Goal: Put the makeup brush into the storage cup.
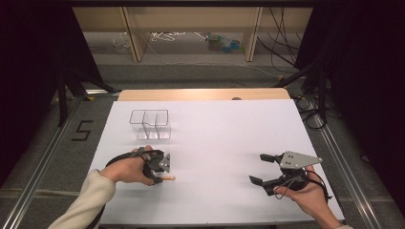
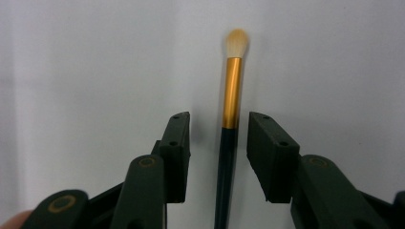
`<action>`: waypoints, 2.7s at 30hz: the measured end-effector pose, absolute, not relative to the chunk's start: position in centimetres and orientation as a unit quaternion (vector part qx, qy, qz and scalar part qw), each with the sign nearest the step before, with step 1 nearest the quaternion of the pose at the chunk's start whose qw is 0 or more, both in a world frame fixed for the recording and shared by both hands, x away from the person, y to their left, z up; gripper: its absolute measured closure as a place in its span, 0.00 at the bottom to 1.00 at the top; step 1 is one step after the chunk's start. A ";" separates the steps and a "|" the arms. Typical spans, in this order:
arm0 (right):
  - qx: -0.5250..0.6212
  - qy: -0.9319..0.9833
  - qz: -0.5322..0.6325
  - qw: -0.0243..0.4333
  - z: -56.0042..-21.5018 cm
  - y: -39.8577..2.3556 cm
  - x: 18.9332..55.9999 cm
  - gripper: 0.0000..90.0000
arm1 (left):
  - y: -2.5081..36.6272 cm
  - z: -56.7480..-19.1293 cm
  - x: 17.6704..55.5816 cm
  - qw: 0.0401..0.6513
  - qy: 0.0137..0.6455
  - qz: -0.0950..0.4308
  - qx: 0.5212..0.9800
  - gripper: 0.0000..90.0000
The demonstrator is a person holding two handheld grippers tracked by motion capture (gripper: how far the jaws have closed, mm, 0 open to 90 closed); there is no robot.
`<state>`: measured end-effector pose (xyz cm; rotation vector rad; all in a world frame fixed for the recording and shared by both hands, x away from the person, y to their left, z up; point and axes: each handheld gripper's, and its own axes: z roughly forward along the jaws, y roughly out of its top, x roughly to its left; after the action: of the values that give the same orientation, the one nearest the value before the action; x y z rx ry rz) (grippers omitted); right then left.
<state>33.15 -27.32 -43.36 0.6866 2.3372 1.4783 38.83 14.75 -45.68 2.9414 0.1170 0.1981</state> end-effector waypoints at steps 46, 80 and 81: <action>0.241 0.818 0.504 0.137 -43.5 -27.4 33.3 0.18 | 14.9 -45.5 39.6 0.096 0.075 0.016 0.992 0.93; 0.246 0.820 0.497 0.142 -43.3 -27.6 33.1 0.18 | 17.0 -42.7 38.0 0.276 0.158 0.122 0.940 0.93; 0.244 0.816 0.504 0.141 -43.4 -27.5 33.2 0.18 | 17.1 -42.6 37.9 0.275 0.160 0.126 0.940 0.93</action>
<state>33.21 -27.50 -43.42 0.7036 2.3573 1.4550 37.92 17.07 -42.64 2.5260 0.4294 0.3394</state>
